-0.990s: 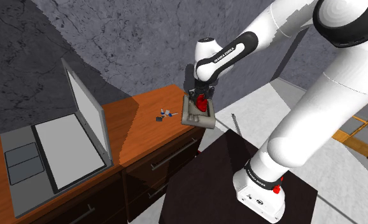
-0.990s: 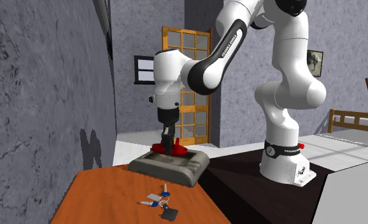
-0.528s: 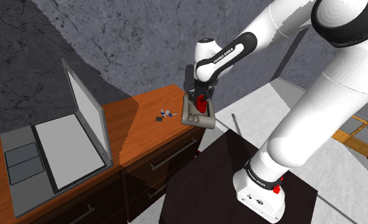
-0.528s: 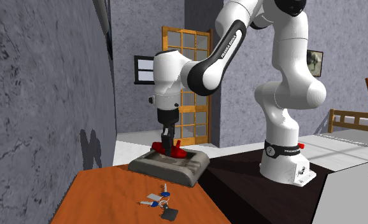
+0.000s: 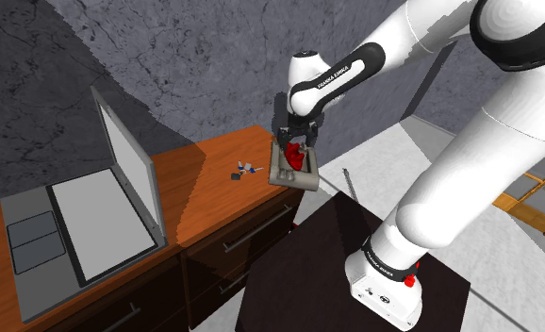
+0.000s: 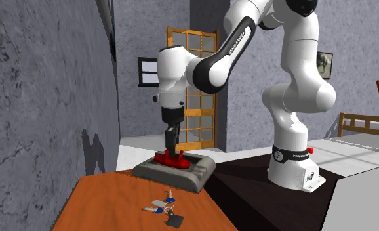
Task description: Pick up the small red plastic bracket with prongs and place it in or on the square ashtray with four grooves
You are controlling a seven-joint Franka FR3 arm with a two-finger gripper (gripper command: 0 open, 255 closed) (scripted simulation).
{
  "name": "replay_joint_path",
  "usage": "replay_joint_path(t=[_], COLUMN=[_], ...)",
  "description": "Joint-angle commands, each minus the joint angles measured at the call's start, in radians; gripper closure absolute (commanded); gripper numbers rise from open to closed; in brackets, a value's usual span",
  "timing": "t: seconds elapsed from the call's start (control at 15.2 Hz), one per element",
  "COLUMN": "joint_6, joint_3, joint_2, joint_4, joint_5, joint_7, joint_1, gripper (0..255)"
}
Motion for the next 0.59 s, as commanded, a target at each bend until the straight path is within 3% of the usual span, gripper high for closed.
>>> replay_joint_path(t=[0.0,0.53], joint_6=[-0.067,-0.096], joint_3=[0.008,0.011], joint_2=[-0.044,-0.062], joint_4=[0.02,0.031], joint_5=[0.009,0.013], joint_7=[-0.004,-0.005], joint_1=[0.007,0.01], gripper=[0,0])
